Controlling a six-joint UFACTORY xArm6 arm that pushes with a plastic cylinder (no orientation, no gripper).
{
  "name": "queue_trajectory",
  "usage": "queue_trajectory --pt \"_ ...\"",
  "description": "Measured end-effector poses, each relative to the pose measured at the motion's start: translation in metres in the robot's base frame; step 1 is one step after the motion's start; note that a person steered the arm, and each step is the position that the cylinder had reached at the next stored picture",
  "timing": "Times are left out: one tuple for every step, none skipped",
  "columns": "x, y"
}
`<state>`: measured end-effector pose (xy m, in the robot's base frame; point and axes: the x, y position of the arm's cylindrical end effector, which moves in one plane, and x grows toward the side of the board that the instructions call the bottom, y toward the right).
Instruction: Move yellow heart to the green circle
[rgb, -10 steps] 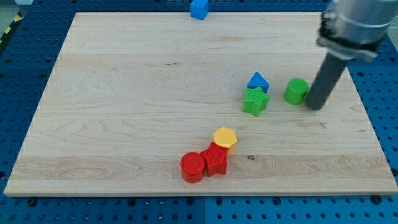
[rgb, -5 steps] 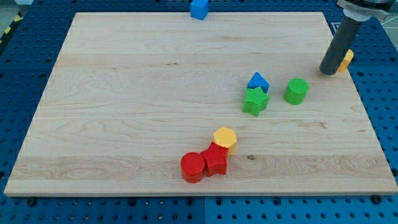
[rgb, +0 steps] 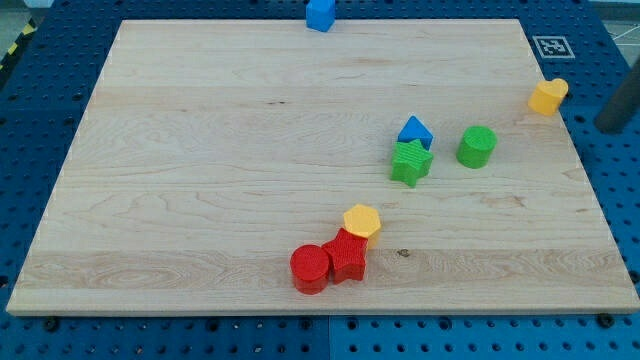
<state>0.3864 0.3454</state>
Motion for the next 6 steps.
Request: queue_trajectory --pt "-0.033 -0.001" --pt "-0.08 -0.003" --pt "-0.076 -0.015" --pt "-0.055 -0.024" --pt "-0.033 -0.031" --pt "-0.026 -0.041"
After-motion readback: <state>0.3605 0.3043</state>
